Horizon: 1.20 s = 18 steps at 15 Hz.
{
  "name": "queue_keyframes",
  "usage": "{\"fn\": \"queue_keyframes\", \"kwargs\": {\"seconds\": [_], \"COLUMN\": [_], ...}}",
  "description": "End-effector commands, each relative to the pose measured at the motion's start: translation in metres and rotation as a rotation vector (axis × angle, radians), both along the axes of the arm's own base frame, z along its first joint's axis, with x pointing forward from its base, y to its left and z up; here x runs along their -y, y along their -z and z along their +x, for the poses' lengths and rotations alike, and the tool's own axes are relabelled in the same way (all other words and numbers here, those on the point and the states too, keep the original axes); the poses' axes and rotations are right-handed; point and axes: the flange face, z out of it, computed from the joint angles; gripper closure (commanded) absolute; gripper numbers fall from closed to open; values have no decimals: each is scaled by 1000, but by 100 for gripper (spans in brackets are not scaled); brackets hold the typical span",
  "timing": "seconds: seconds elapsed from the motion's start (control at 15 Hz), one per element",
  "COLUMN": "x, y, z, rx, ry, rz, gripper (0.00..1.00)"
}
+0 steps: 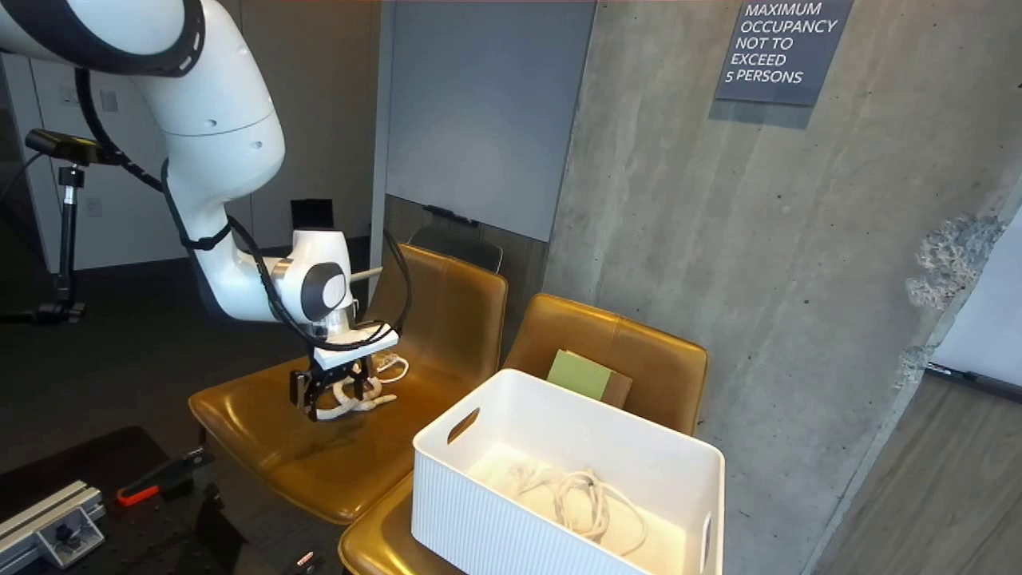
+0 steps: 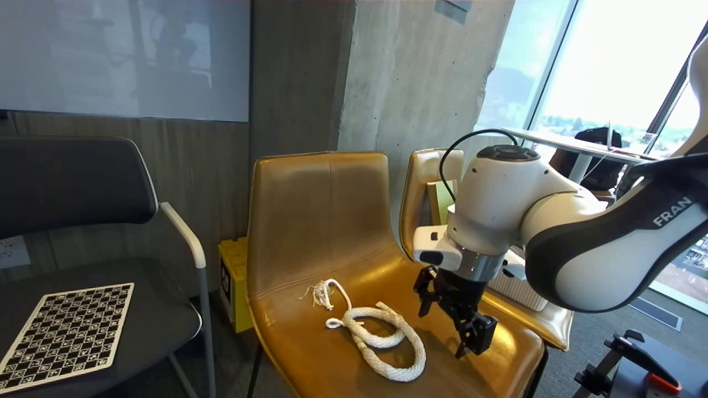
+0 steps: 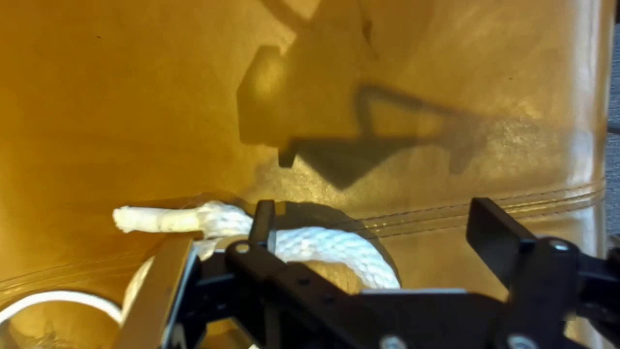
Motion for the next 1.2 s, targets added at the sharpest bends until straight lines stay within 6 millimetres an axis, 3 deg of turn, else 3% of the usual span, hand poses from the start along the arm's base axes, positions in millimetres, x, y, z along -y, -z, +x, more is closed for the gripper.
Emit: {"fn": "queue_keyframes", "kwargs": {"seconds": [0.0,0.27,1.13], "x": [-21,-35,-80], "y": [37,52,1], "z": [1,-4,-9], "rx": [-53,-75,60], "ry": [-31,-73,-177], "rz": [-38,-71,-153], "gripper": [0,0,0]}}
